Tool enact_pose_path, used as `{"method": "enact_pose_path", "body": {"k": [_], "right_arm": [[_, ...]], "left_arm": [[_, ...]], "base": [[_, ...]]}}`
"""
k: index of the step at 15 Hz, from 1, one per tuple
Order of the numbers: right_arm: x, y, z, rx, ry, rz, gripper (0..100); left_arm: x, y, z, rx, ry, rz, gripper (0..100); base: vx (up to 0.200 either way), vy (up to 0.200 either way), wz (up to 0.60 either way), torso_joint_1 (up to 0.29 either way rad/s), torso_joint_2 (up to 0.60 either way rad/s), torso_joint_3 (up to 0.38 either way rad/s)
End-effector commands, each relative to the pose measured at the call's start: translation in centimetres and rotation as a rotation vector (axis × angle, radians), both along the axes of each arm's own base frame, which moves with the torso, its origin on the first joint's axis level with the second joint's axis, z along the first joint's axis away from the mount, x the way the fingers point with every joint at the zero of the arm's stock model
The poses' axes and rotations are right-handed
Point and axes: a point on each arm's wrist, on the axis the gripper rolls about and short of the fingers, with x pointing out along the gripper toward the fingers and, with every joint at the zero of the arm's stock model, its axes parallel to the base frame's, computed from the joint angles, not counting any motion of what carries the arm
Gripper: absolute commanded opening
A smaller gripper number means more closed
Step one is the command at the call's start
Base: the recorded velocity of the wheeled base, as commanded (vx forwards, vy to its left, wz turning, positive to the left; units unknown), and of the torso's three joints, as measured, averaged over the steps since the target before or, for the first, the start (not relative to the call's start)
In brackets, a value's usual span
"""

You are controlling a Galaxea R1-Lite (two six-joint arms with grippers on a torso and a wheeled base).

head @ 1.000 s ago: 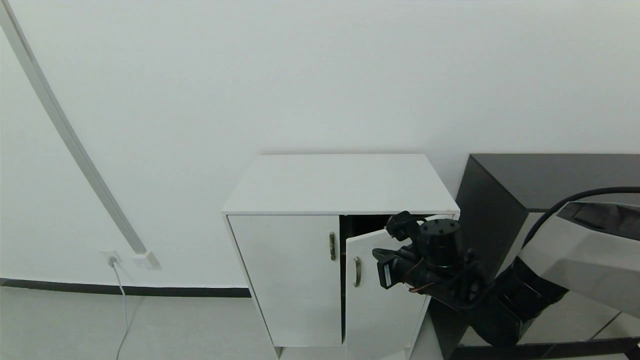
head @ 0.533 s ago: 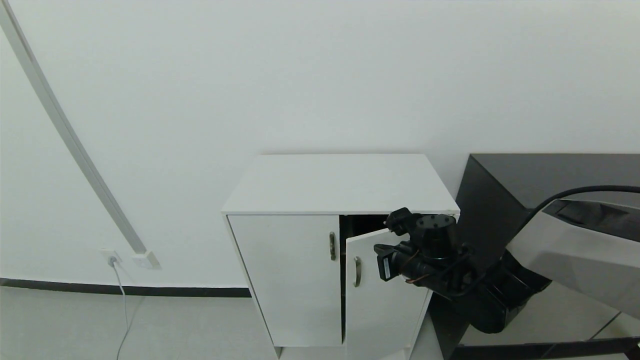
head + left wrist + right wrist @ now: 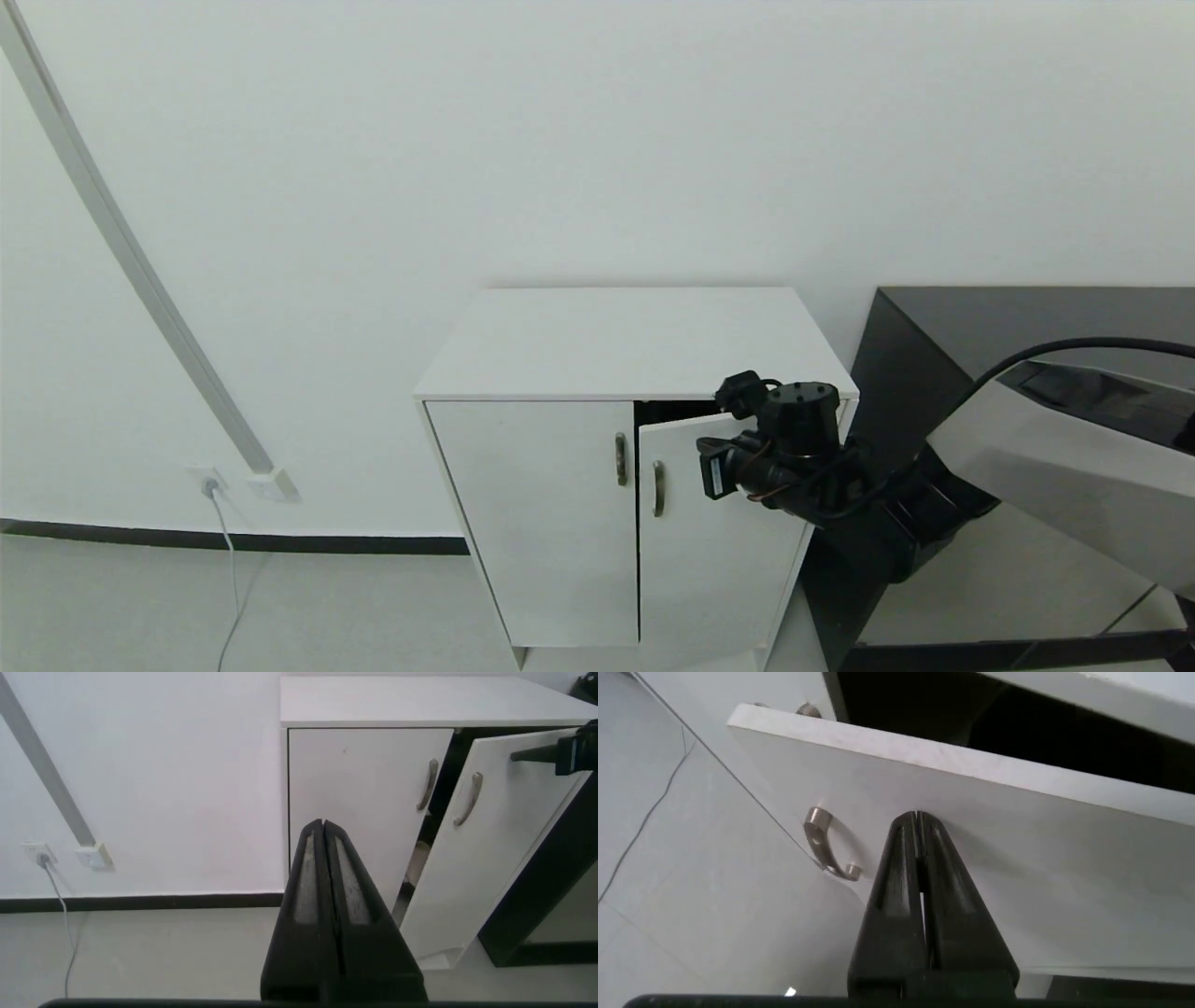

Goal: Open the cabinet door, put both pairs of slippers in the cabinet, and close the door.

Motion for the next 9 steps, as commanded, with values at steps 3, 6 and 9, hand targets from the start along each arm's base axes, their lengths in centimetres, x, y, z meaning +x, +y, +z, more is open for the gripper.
{"method": "enact_pose_path", "body": {"k": [3,6,9], "right_arm": [[1.2,-0.2,-0.2,-0.001,0.002,-0.018,0],[1.7,-0.2,-0.2,0.000,0.000,-0.024,0],[1.9,-0.3,-0.1,0.002,-0.003,-0.029,0]], "left_arm": [[0.0,0.0,0.0,-0.002,0.001,-0.001,0],[0.0,0.0,0.0,-0.003,0.001,-0.001,0],[0.0,0.0,0.0,-0.003,-0.001,-0.001,0]], "base": [[0.000,0.000,0.00,0.000,0.00,0.000],[0.000,0.000,0.00,0.000,0.00,0.000],[0.000,0.000,0.00,0.000,0.00,0.000]]}}
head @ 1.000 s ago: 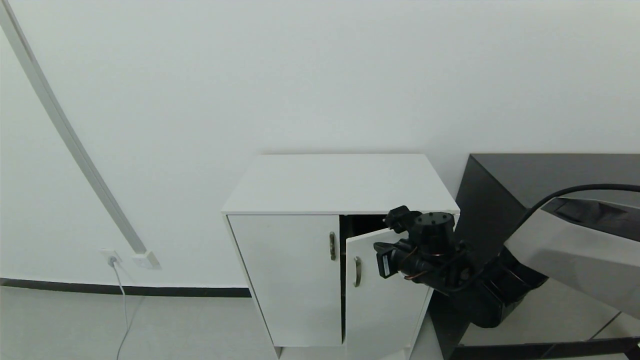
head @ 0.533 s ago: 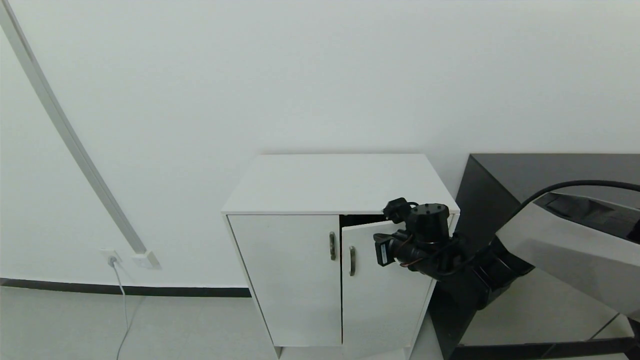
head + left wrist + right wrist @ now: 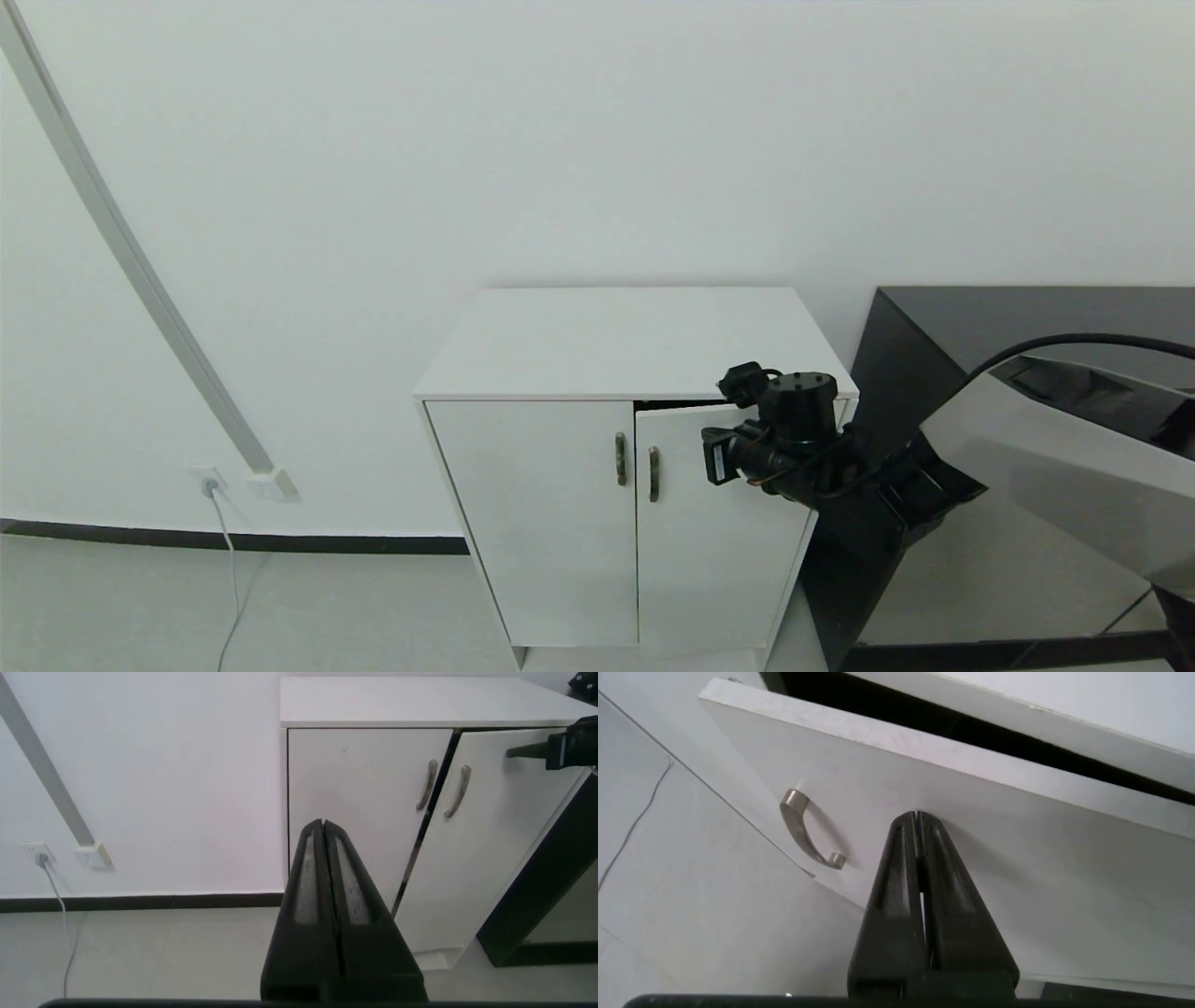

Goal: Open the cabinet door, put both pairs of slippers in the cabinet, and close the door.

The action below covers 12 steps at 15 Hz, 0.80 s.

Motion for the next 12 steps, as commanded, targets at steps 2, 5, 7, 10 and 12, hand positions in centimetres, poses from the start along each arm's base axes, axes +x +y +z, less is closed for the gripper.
{"method": "enact_pose_path", "body": {"k": [2,5,7,10,12], "right_arm": [[0.4,-0.2,0.2,0.002,-0.003,-0.010,0],[0.7,-0.4,0.2,0.003,-0.006,-0.014,0],[1.0,-0.3,0.1,0.004,-0.010,-0.017,0],[1.2,-0.5,0.0,0.004,-0.010,-0.022,0],[1.3,-0.5,0.1,0.007,-0.014,-0.025,0]], "left_arm": [[0.0,0.0,0.0,-0.001,0.001,-0.001,0],[0.0,0.0,0.0,-0.002,0.002,-0.001,0],[0.0,0.0,0.0,-0.002,0.001,-0.001,0],[0.0,0.0,0.0,-0.001,0.001,-0.001,0],[0.0,0.0,0.0,-0.001,0.001,-0.001,0]], "base": [[0.000,0.000,0.00,0.000,0.00,0.000],[0.000,0.000,0.00,0.000,0.00,0.000],[0.000,0.000,0.00,0.000,0.00,0.000],[0.000,0.000,0.00,0.000,0.00,0.000],[0.000,0.000,0.00,0.000,0.00,0.000]]}}
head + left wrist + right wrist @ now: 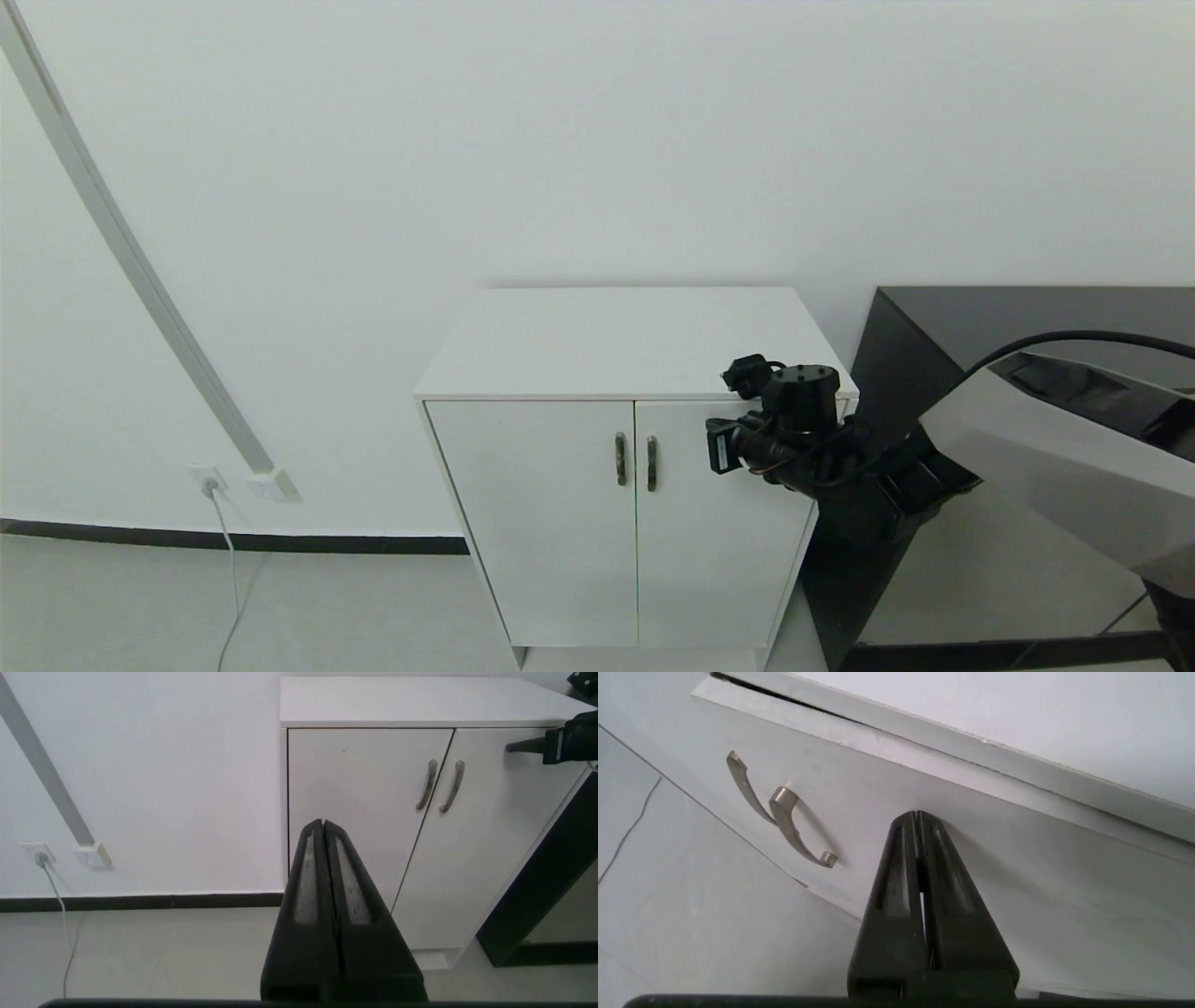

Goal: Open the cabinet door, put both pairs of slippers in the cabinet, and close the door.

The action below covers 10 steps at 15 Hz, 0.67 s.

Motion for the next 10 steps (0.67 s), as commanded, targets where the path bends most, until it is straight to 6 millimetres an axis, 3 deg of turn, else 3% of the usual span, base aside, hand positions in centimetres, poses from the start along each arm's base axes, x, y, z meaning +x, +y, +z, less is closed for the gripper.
{"method": "enact_pose_path", "body": {"k": [1,10], "right_arm": [[0.07,0.05,-0.04,0.001,-0.001,0.000,0],[0.33,-0.27,-0.33,-0.002,0.003,-0.009,0]], "left_arm": [[0.02,0.00,-0.03,0.000,0.002,0.000,0],[0.02,0.00,-0.03,-0.001,0.002,0.000,0]], "base": [[0.000,0.000,0.00,0.000,0.00,0.000],[0.000,0.000,0.00,0.000,0.00,0.000]]}}
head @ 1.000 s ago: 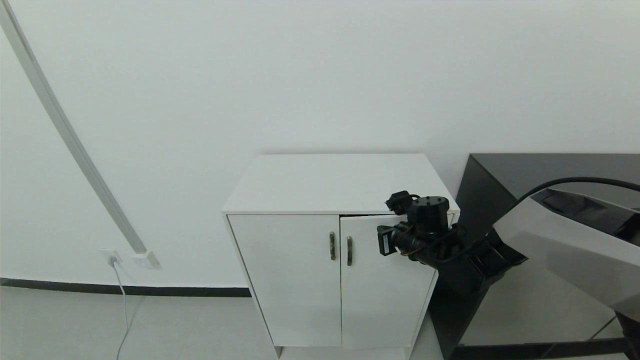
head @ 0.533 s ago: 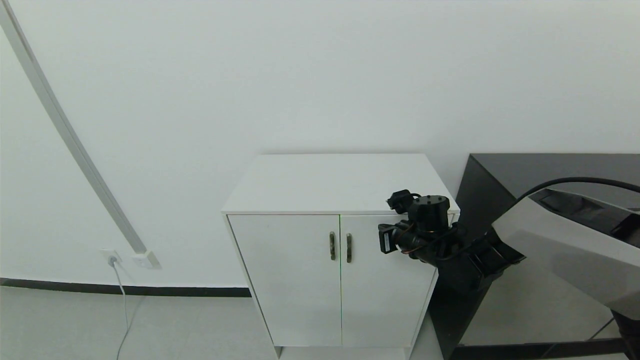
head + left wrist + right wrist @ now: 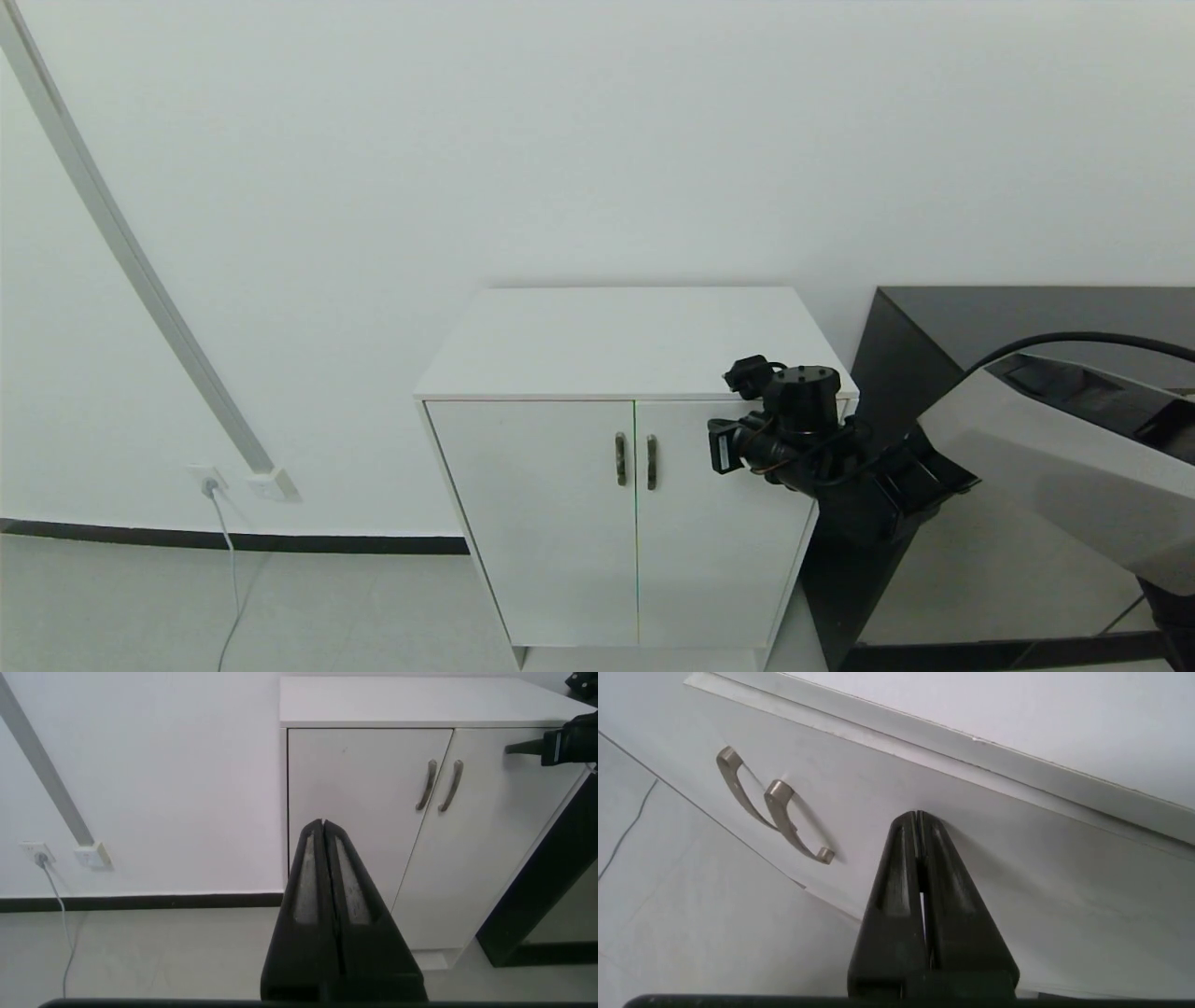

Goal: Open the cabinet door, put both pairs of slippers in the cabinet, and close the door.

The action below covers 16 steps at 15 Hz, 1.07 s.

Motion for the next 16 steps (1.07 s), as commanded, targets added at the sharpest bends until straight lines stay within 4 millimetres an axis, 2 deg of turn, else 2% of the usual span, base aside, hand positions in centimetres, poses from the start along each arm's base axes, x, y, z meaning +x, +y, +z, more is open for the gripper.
{"method": "enact_pose_path", "body": {"k": [1,6,9,13,16], "right_arm": [[0.1,0.0,-0.1,0.000,-0.001,-0.002,0],[0.7,-0.3,-0.9,-0.004,0.007,-0.013,0],[0.3,-0.4,-0.2,0.002,0.000,-0.012,0],[-3.0,-1.3,2.8,0.017,-0.025,0.005,0],[-6.6,-4.3,5.0,0.028,-0.037,-0.026,0]], "left_arm": [[0.0,0.0,0.0,0.000,0.000,0.000,0],[0.0,0.0,0.0,0.000,0.003,0.000,0],[0.0,0.0,0.0,0.000,0.003,0.000,0],[0.0,0.0,0.0,0.000,0.001,0.000,0],[0.0,0.0,0.0,0.000,0.001,0.000,0]], "base": [[0.000,0.000,0.00,0.000,0.00,0.000],[0.000,0.000,0.00,0.000,0.00,0.000],[0.000,0.000,0.00,0.000,0.00,0.000],[0.000,0.000,0.00,0.000,0.00,0.000],[0.000,0.000,0.00,0.000,0.00,0.000]]}}
